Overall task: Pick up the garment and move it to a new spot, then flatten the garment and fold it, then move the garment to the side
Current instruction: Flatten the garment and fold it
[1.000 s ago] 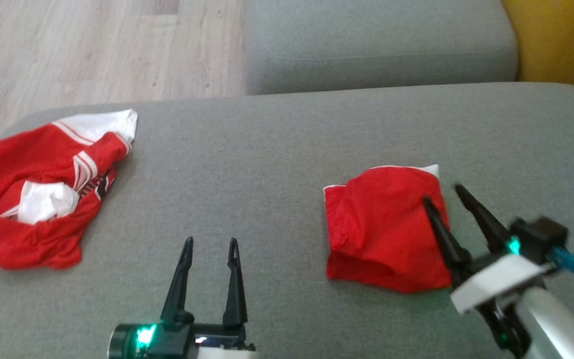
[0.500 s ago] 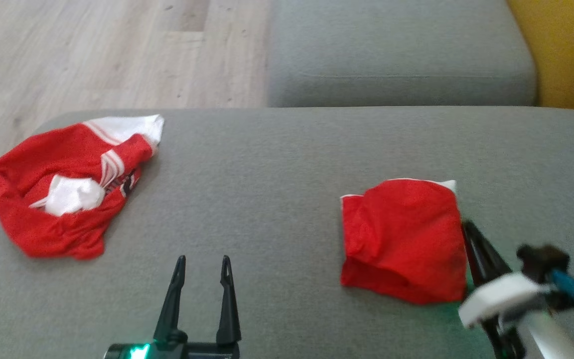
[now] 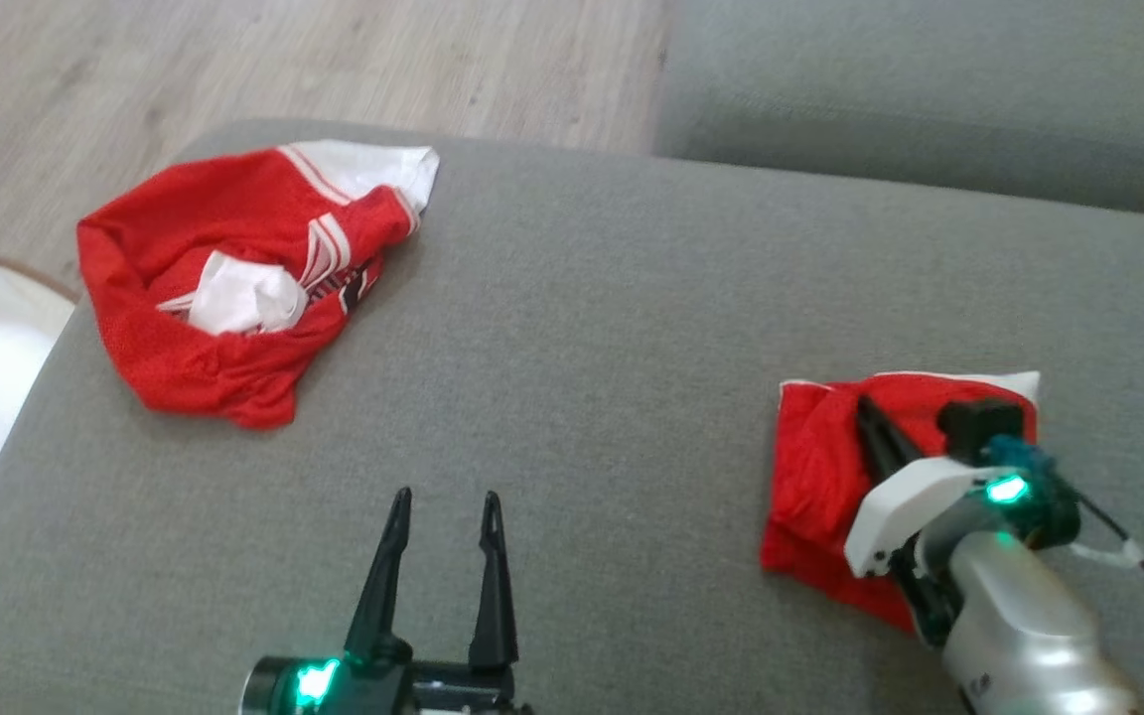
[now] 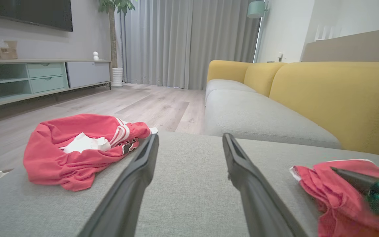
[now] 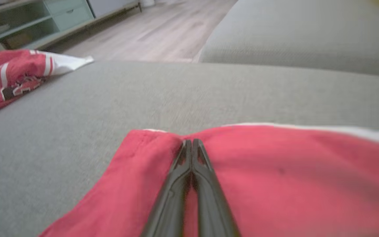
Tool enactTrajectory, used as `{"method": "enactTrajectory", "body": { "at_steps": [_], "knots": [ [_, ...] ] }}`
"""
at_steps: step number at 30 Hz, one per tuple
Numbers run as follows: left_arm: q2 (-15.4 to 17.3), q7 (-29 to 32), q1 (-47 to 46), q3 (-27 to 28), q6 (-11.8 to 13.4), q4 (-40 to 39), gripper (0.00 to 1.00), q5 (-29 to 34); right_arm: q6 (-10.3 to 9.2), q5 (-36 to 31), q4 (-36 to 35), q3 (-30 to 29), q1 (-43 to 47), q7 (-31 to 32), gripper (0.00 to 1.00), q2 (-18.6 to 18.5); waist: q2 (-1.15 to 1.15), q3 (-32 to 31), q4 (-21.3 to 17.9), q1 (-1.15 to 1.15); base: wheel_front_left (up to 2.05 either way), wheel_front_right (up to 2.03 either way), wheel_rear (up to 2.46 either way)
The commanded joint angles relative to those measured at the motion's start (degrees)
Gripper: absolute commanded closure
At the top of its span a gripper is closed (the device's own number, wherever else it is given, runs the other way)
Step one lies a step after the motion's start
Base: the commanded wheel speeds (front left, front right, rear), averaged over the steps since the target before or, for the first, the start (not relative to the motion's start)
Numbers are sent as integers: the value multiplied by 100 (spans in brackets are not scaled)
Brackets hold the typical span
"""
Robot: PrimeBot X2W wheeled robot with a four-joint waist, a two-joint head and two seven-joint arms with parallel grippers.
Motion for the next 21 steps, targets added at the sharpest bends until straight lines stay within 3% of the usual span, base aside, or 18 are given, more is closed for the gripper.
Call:
{"method": "enactTrajectory", "body": {
  "at_steps": [1, 7, 15, 18, 21],
  "knots": [
    [-25, -46, -308, 59, 53, -181, 0, -41, 26, -57, 12, 175, -257, -117, 100, 88, 0, 169, 131, -1, 0, 0, 0],
    [-25, -46, -485, -75, 173, -190, 0, -87, 26, -219, 191, 477, -411, -221, 100, 218, 0, 354, 186, -1, 0, 0, 0],
    [-25, -46, -533, -59, 233, -125, 0, -58, 26, -354, -610, 750, 56, -229, 100, 347, 0, 289, -46, -1, 0, 0, 0],
    [-25, -46, -526, -48, 214, -94, 0, -53, 26, -166, -708, 1159, 289, -229, 100, 383, 0, 230, -136, -1, 0, 0, 0],
    [-25, -46, -490, 16, 203, -66, 0, -42, 26, 476, -1088, 1950, 577, -229, 100, 397, 0, 135, -247, -1, 0, 0, 0]
  ]
}}
